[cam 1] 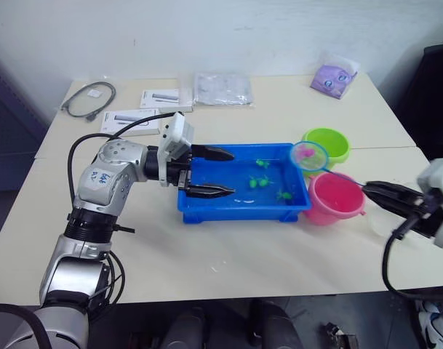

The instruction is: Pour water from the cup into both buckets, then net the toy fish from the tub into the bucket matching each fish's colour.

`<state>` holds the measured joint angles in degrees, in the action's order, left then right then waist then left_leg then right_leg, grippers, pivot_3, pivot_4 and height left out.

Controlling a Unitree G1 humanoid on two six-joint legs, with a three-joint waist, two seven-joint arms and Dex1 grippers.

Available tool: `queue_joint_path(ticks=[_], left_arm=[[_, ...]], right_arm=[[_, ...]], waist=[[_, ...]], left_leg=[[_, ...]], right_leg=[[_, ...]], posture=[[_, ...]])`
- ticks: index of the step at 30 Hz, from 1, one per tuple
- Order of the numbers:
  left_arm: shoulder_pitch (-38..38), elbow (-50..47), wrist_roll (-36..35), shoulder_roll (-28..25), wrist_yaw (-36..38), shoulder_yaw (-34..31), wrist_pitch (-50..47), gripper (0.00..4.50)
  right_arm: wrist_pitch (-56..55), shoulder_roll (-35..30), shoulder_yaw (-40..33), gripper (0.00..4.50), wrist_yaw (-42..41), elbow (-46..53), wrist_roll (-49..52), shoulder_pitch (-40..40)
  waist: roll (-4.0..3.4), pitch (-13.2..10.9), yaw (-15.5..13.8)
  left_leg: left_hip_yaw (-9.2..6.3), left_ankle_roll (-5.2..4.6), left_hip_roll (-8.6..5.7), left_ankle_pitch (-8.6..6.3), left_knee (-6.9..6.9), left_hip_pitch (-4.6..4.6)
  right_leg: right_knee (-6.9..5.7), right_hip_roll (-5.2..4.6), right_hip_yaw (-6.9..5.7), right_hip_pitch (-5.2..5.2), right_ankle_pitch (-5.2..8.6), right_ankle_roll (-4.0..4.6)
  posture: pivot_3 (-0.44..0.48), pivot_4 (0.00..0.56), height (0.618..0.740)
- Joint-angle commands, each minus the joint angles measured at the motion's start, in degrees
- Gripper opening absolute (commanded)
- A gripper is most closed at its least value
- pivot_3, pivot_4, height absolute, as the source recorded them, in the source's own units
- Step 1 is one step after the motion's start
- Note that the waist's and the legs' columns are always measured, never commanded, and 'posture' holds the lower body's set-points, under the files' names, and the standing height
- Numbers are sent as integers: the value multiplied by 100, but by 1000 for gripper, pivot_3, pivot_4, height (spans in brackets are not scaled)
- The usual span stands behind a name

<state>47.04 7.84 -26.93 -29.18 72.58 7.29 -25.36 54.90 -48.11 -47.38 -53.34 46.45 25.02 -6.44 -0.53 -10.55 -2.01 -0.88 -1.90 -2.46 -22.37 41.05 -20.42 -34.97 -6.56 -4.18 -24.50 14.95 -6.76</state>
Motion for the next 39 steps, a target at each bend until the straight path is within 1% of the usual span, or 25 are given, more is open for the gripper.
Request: queue_joint_path(ticks=[1,3,5,7,10,11,13,16,19,22,25,27,30,32,35,39], left_arm=[[190,160,81,139,125,41,217,4490],[220,284,153,205,162,71,322,4490],[252,370,196,255,185,73,381,4490],[279,438,224,299,201,68,425,4490],[269,480,274,346,210,57,477,4490],[262,483,288,357,210,54,489,4490],[253,481,302,365,212,46,503,4490],[245,486,306,351,209,21,518,4490],[247,537,338,350,167,2,561,4490],[235,547,344,343,143,-21,583,4490],[205,513,347,326,134,-28,578,4490],[196,505,358,308,126,-33,581,4490],[189,498,356,292,130,-41,572,4490],[187,494,373,280,130,-32,587,4490],[183,496,377,262,133,-39,595,4490],[196,525,396,259,120,-47,625,4490]], right_arm=[[-666,-107,-699,0,-160,248,-415,-712],[-1454,-153,-691,0,-247,208,-941,-1251],[-2196,-190,-622,0,-246,95,-1383,-1605],[-3523,-360,-524,0,-203,-276,-2204,-1968],[-5940,-750,-528,0,38,-1089,-3568,-2484],[-6633,-880,-551,0,162,-1349,-3912,-2574],[-7453,-1000,-594,0,322,-1748,-4154,-2591],[-8003,-1329,-936,0,391,-2319,-4195,-2278],[-8721,-1531,-896,0,131,-2561,-4264,-2379],[-8894,-1661,-920,0,217,-2787,-4343,-2149],[-9257,-1842,-711,0,226,-2834,-4374,-1944],[-9229,-1984,-720,0,340,-3053,-4515,-1658],[-9432,-1985,-513,0,194,-3157,-4394,-1667],[-9617,-2001,-478,0,338,-3281,-4540,-1563],[-9577,-2154,-477,0,482,-3583,-4782,-1287],[-9844,-2150,-227,0,491,-3639,-4841,-1272]], waist=[[0,0,1],[0,0,2],[0,0,12],[1,0,31],[3,-2,49],[4,-2,53],[5,-3,56],[5,-3,59],[7,-4,50],[9,-4,51],[8,-4,64],[8,-4,65],[9,-5,48],[8,-5,46],[8,-4,63],[8,-4,60]], left_leg=[[2,0,-1,0,0,0],[5,-1,0,1,-1,4],[7,-2,1,1,-4,7],[11,-2,-1,1,-5,9],[20,-8,-5,0,-6,11],[23,-9,-5,0,-9,13],[27,-9,-5,1,-12,15],[26,-9,-3,1,-10,16],[26,-10,-3,1,-9,16],[15,-8,4,1,-10,12],[25,-9,-1,1,-7,13],[24,-10,1,2,-8,15],[23,-10,2,2,-8,15],[12,-10,2,2,-8,9],[21,-12,-2,2,-7,9],[21,-13,2,3,-7,12]], right_leg=[[-2,0,2,-1,0,0],[-3,1,4,2,0,0],[-2,4,7,3,0,0],[-4,3,13,2,0,0],[1,2,26,2,-3,-6],[4,3,30,2,-3,-6],[5,3,35,1,-3,-6],[5,4,34,2,-3,-6],[8,4,35,3,-3,-6],[14,9,30,7,-3,-6],[14,6,35,7,-4,-8],[13,8,36,7,-5,-9],[13,8,35,7,-5,-9],[20,8,33,8,-5,-9],[20,6,33,8,-6,-11],[18,9,34,8,-7,-13]], posture=[[0,150,735],[0,150,735],[0,150,735],[0,150,735],[0,150,735],[0,150,735],[0,150,735],[0,150,735],[0,150,735],[0,150,735],[0,150,735],[0,150,735],[0,150,735],[0,150,735],[0,150,735],[0,150,735]])
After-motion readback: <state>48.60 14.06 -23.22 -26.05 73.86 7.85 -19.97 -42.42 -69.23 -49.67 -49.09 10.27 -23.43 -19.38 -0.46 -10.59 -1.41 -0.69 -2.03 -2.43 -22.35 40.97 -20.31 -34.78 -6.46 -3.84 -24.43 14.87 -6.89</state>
